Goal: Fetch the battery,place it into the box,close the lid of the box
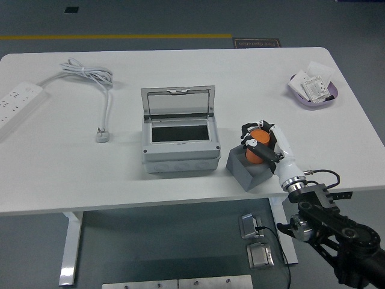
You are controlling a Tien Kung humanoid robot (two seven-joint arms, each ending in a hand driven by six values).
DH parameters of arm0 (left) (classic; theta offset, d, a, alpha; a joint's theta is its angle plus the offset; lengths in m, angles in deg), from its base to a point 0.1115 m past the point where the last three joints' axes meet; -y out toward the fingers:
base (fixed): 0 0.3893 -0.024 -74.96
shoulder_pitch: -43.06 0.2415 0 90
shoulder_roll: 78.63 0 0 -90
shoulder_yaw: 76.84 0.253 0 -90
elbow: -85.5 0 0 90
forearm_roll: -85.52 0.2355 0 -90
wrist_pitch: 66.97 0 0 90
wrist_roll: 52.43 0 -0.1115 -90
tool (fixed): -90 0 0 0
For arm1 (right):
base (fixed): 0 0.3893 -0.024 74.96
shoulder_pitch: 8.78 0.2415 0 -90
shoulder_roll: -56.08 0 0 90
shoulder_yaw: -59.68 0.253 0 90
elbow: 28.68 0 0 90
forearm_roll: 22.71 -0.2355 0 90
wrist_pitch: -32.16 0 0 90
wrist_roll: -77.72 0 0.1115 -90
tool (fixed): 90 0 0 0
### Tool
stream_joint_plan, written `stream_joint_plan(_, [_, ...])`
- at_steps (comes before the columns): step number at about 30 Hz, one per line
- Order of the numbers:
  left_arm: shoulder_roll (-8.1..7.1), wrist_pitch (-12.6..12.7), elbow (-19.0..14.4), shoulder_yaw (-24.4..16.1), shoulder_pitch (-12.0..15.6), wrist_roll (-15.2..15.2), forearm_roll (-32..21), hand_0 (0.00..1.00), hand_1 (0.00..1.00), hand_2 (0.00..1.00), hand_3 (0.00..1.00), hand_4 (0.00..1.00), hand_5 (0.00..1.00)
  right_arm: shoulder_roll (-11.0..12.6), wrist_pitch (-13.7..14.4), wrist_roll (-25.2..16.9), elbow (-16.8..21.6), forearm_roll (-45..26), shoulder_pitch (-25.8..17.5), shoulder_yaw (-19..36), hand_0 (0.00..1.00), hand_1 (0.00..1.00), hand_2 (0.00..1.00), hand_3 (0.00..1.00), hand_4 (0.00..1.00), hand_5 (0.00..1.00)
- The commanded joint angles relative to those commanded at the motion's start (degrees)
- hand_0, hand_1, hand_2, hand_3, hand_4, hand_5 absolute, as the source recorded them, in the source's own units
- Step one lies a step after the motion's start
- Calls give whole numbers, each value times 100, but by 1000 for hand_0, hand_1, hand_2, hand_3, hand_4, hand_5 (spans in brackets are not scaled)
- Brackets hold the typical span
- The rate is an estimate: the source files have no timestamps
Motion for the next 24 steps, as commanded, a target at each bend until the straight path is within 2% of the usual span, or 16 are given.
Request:
stream_joint_plan(2, [-1, 1, 0, -1, 1, -1, 1, 727, 746, 724, 680, 632, 466, -3, 11, 10, 2, 7, 9, 2, 190, 249, 318, 295, 2, 2])
stream_joint_plan(3, [-2, 2, 0, -1, 1, -1, 1, 727, 746, 722, 681, 634, 465, -6, 19, 16, 3, 11, 16, 2, 179, 237, 301, 247, 2, 2])
stream_joint_plan(14, [-11, 24, 2, 20, 12, -27, -18, 727, 747, 724, 681, 636, 466, -89, 153, 12, -123, -32, 213, -45, 169, 230, 283, 234, 2, 2])
stream_joint_plan(15, [-10, 27, 3, 36, 14, -30, -27, 727, 747, 724, 681, 637, 467, -95, 171, 30, -129, -15, 252, -49, 116, 219, 271, 266, 2, 2])
stream_joint_plan(24, [-8, 38, 6, 129, 19, -37, -85, 727, 748, 724, 680, 639, 468, -156, 345, 461, -136, 553, 841, -138, 116, 221, 267, 264, 2, 2])
